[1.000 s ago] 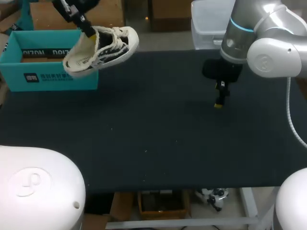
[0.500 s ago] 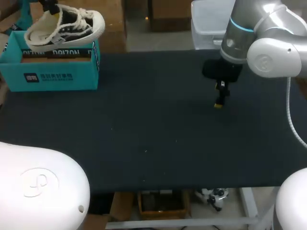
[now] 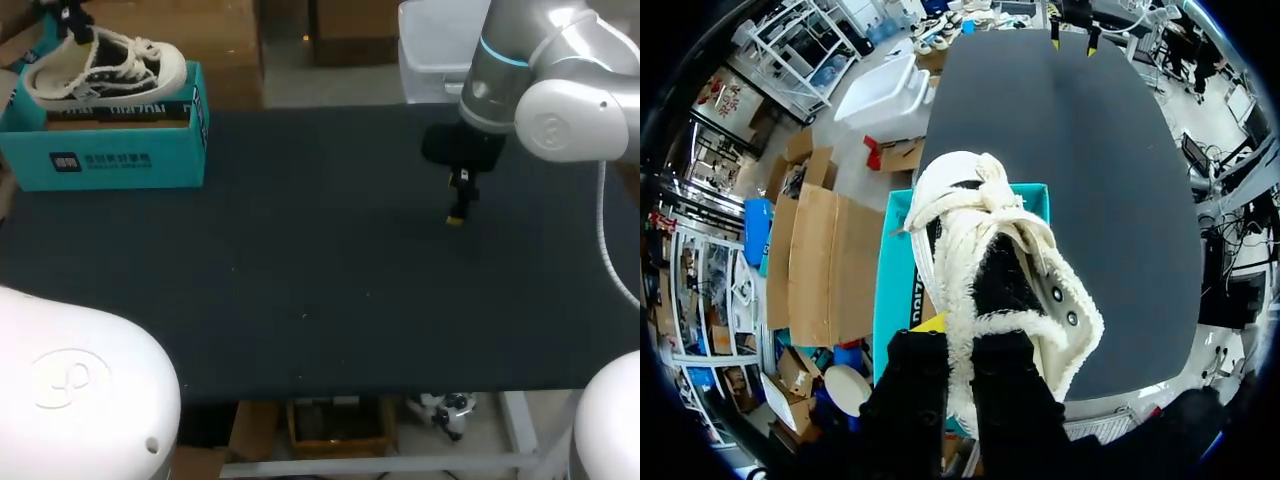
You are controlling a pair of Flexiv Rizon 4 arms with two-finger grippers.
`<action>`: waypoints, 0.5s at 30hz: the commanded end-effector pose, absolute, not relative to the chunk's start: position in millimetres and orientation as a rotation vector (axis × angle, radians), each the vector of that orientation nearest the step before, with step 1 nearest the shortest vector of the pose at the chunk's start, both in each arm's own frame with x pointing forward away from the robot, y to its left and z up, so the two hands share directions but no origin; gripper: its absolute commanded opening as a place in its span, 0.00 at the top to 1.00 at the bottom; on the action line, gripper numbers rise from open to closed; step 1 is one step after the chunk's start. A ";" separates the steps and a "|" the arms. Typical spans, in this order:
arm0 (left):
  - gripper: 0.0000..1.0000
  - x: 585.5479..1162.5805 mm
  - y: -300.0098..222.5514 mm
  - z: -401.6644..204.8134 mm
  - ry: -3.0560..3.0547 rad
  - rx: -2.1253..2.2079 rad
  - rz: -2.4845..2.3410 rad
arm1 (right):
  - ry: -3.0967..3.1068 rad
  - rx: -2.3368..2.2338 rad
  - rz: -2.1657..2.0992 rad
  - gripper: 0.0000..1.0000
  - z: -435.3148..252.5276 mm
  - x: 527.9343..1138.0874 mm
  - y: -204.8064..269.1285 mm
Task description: Open the shoe tongue, take the insole out of the shoe, put the insole back into the shoe, and pack the shoe into the shoebox
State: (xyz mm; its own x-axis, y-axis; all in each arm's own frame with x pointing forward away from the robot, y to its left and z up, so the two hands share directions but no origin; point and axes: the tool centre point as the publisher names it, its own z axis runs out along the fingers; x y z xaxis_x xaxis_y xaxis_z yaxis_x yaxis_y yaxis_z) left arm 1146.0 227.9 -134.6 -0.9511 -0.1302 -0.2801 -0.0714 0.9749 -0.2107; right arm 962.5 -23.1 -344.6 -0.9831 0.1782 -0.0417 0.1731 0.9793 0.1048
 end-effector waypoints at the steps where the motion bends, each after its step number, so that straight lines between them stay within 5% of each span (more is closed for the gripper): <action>1: 1.00 1157.8 234.2 -146.7 2.841 -0.124 -0.278 | 3.077 0.271 0.156 0.00 -344.5 962.6 -23.6; 15: 1.00 1185.1 259.3 -207.1 2.874 -0.037 -0.243 | 3.077 0.271 0.156 0.00 -344.5 962.6 -23.6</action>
